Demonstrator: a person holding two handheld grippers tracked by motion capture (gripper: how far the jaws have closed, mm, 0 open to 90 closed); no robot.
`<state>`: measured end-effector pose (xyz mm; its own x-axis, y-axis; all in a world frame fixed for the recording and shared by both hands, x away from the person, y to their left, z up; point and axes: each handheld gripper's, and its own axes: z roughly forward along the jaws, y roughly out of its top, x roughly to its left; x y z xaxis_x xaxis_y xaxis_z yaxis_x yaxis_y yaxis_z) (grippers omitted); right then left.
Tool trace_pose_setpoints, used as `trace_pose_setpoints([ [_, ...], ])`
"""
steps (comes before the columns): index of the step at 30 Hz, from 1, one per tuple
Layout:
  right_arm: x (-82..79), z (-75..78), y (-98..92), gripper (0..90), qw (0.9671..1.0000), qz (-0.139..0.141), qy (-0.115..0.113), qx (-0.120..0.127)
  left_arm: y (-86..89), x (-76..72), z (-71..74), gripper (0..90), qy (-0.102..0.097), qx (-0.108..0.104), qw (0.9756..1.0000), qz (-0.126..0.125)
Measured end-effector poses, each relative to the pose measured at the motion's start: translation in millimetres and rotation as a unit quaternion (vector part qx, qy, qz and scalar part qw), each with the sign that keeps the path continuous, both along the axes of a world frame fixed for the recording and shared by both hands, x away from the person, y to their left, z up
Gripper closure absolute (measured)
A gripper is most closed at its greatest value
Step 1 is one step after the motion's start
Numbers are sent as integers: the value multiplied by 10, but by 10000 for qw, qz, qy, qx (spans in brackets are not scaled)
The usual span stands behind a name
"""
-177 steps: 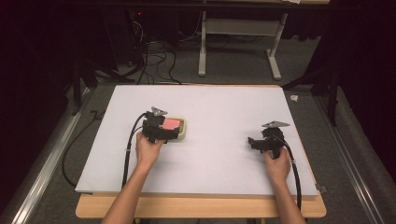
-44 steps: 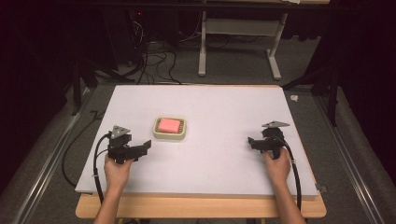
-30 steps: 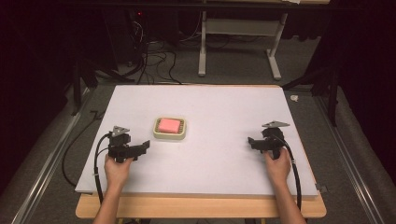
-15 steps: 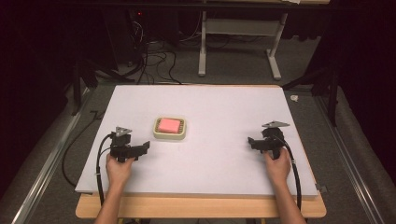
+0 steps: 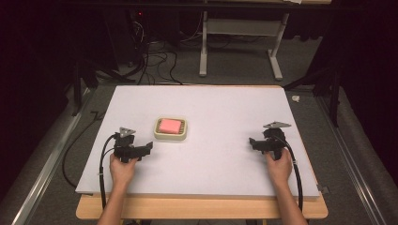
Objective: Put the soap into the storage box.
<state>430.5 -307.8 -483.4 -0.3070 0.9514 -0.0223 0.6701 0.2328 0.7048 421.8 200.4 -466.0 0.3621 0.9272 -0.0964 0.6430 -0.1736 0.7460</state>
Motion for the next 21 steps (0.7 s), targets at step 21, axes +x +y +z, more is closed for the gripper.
trace_pose_setpoints([
  [21,-1,0,1,150,10000,-3,-2,-1,-154,34,-143,150,36,640,9977,-205],
])
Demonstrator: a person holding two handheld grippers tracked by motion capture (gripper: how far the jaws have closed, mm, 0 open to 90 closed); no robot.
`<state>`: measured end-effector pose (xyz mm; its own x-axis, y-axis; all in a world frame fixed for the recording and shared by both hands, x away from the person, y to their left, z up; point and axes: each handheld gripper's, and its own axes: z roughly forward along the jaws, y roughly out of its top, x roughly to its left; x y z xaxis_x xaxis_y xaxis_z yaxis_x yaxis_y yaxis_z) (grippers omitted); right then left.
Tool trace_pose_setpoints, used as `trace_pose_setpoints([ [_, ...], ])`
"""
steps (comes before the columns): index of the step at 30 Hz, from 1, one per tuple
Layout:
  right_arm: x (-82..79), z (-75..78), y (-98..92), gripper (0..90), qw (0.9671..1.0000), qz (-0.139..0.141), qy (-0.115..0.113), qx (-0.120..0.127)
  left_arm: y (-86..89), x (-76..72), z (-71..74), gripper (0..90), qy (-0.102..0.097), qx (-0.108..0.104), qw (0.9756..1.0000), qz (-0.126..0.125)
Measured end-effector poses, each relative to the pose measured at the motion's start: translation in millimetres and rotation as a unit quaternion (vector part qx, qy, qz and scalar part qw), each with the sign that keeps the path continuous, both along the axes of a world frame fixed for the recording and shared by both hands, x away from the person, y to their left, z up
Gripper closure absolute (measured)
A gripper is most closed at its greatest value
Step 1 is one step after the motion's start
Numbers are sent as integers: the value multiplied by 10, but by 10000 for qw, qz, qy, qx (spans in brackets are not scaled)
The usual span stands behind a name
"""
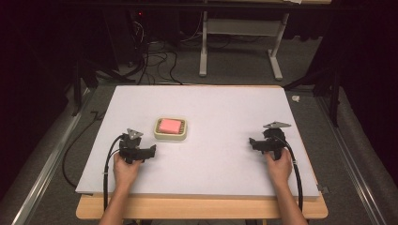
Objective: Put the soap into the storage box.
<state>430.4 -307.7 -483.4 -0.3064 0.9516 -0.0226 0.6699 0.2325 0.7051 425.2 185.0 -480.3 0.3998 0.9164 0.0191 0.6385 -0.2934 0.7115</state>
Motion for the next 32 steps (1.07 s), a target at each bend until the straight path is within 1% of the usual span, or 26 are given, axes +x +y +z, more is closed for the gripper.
trace_pose_setpoints([
  [2,0,0,0,150,10000,0,1,-1,-34,3,-32,151,38,95,9999,-69],
  [3,0,0,0,150,10000,-1,2,-1,-38,0,-36,150,5,77,9999,-81],
  [5,0,0,1,150,10000,-5,2,-1,-41,-2,-45,152,2,0,10000,-73],
  [7,0,0,1,150,10000,-9,2,0,-28,-8,-72,153,-9,-163,9999,-43],
  [8,0,0,0,150,10000,-8,3,-1,-23,-11,-73,154,-16,-182,9998,-37],
  [11,0,0,0,149,10000,-12,7,6,-22,-9,-77,152,-18,-184,9998,-37],
  [14,0,0,0,150,10000,-8,5,3,-24,-19,-84,151,-61,-185,9998,-25],
  [32,-1,0,-1,149,10000,-11,6,6,-21,-23,-85,151,-64,-185,9998,-11],
])
